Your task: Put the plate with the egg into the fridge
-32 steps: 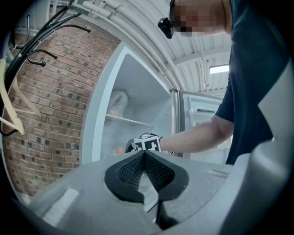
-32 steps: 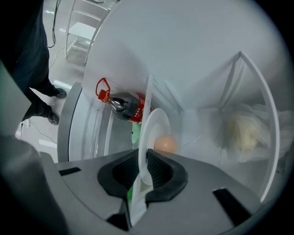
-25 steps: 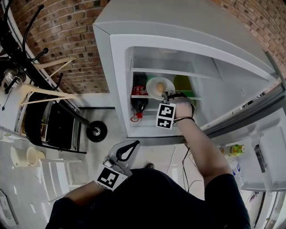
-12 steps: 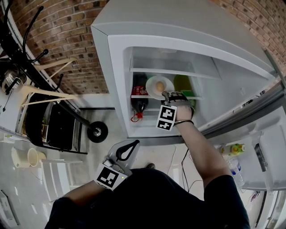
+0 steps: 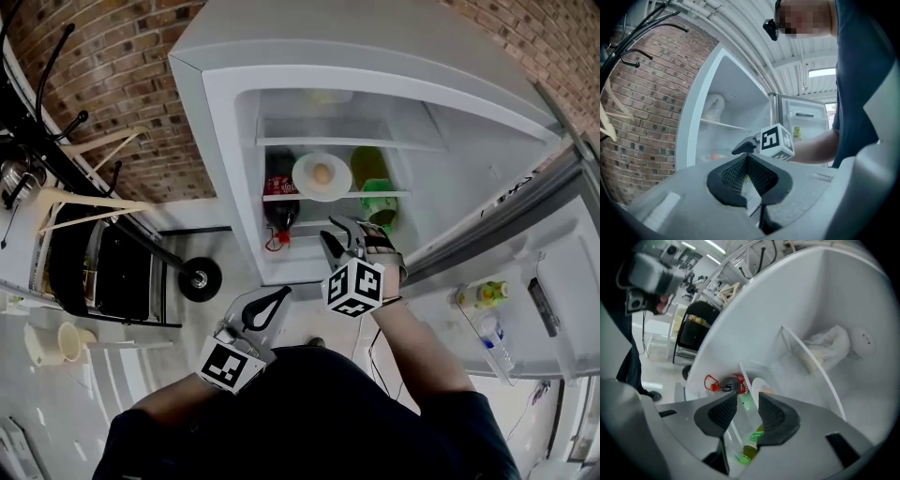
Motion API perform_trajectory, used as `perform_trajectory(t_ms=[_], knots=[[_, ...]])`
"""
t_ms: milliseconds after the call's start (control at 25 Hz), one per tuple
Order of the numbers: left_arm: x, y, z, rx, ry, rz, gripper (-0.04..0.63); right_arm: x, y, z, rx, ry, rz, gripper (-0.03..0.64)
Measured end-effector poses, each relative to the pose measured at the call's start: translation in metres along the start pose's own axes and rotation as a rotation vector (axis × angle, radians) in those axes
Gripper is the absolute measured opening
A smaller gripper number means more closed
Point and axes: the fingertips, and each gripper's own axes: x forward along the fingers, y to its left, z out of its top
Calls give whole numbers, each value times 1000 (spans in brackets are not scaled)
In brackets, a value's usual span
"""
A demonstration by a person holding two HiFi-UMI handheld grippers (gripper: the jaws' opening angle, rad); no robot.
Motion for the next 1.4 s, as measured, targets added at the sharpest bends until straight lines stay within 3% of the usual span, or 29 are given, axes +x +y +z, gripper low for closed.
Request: perform_trajectory(t_ms=[240, 480, 600, 920, 1120, 1400], knots=[[2, -11, 1, 4, 2, -37, -3, -65, 16, 34, 331, -231, 67, 69], [2, -18, 3, 16, -7, -58, -3, -101, 38, 43, 791, -420, 278, 22], [1, -24, 2, 21, -3, -70, -3, -117, 42, 42, 917, -493, 326, 12], [0, -34, 4, 20, 6, -84, -3, -137, 63, 48, 953, -578, 342, 9], [-2, -36, 4, 15, 4, -83, -3, -141, 80, 55, 913, -551, 389, 9], [-3, -36, 7, 13, -4, -88, -3, -140, 73, 64, 881, -559, 379, 9]])
